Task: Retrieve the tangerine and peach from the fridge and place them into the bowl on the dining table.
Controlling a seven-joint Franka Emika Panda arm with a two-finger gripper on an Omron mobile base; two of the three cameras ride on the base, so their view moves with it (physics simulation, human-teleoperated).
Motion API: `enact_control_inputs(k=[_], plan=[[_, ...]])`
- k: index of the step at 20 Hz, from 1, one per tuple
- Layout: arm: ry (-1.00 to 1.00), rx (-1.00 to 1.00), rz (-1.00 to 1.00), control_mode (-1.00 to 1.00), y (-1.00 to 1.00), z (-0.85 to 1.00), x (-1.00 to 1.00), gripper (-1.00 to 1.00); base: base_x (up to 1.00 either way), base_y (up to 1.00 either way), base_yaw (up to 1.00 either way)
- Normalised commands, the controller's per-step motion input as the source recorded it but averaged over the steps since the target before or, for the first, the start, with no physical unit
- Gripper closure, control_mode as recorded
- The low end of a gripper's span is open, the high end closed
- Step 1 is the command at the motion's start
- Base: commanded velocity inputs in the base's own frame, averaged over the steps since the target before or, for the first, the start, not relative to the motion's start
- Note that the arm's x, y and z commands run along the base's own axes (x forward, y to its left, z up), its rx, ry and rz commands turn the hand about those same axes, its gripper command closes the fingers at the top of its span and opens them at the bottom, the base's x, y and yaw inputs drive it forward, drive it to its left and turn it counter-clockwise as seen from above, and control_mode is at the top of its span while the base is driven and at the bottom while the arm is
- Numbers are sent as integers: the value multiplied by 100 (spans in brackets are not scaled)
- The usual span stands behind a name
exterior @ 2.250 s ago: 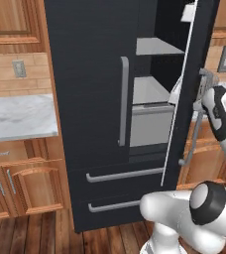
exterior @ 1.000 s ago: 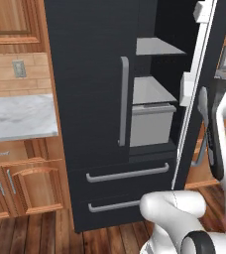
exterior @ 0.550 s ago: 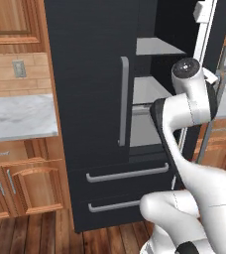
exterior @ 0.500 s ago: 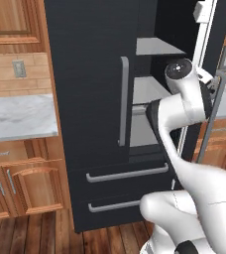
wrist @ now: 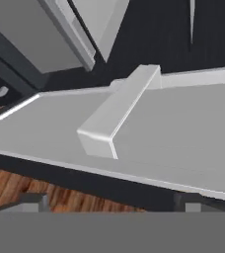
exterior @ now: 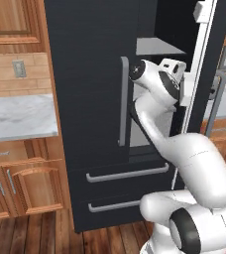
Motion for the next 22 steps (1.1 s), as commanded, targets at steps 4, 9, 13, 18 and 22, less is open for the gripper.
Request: enact_control_inputs(k=[4,9,13,18,22], plan=[[22,-3,0,-100,-47,0,100,-100,0,0,0],[23,0,2,-100,-80,0,96,-100,0,0,0],[20,0,7,-100,-92,0,65,-100,0,0,0],[3,1,-5,-100,-100,-7,-61,-100,0,0,0],[-2,9,-16,-100,-100,-7,-100,-100,0,0,0]])
